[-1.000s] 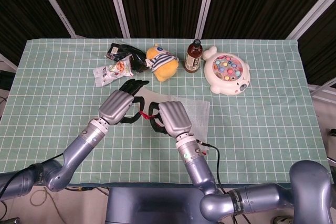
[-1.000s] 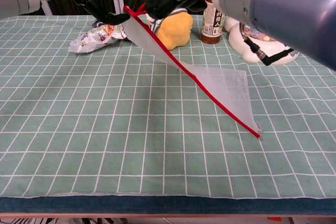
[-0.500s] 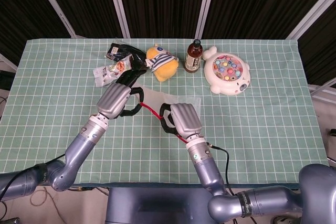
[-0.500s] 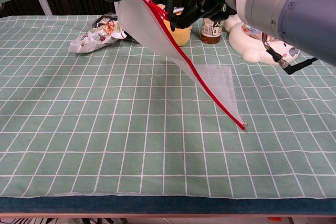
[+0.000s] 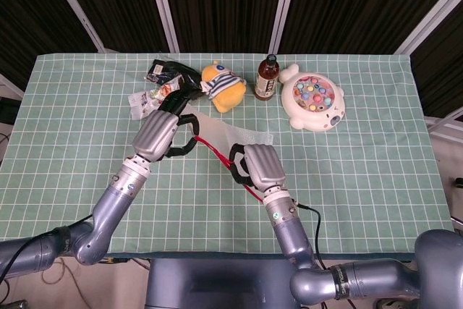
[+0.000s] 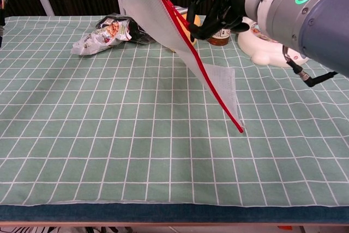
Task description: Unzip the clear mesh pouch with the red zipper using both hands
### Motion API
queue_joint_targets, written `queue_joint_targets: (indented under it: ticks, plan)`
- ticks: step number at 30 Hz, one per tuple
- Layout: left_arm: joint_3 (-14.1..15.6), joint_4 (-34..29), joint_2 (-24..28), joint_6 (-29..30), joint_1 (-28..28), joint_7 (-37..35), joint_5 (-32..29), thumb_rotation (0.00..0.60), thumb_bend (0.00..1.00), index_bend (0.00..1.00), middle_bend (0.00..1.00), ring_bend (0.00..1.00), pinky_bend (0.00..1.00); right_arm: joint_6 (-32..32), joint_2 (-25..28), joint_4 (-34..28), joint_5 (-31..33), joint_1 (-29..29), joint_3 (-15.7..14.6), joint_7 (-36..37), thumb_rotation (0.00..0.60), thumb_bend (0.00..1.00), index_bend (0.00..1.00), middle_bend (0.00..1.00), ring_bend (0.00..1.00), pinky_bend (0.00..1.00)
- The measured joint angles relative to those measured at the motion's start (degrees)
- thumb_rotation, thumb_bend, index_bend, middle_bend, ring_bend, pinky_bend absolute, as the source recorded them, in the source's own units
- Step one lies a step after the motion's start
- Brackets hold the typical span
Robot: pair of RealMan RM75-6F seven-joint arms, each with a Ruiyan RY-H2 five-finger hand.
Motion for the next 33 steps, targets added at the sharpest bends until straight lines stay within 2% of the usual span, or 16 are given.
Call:
queue_joint_targets:
  ticks: [15, 33]
  plan:
    - [0.36, -1.47, 4.46, 1.9, 3.13, -3.19, 2.64, 0.6, 0.4, 0.61, 0.06, 0.0, 0.0, -1.24, 5.13, 3.44, 0.34, -3.56, -0.37, 2.09, 0.6, 0.57, 0.65, 1.0, 1.0, 0.95]
    - [4.96, -2.99, 8.87, 4.03, 8.57, -7.94, 8.83, 0.6, 0.4, 0.62, 0.06, 0.0, 0.0, -4.12, 14.59, 7.89, 2.32, -8.39, 2.16, 6.92, 0.6, 0.57, 0.65, 1.0, 1.0, 0.95]
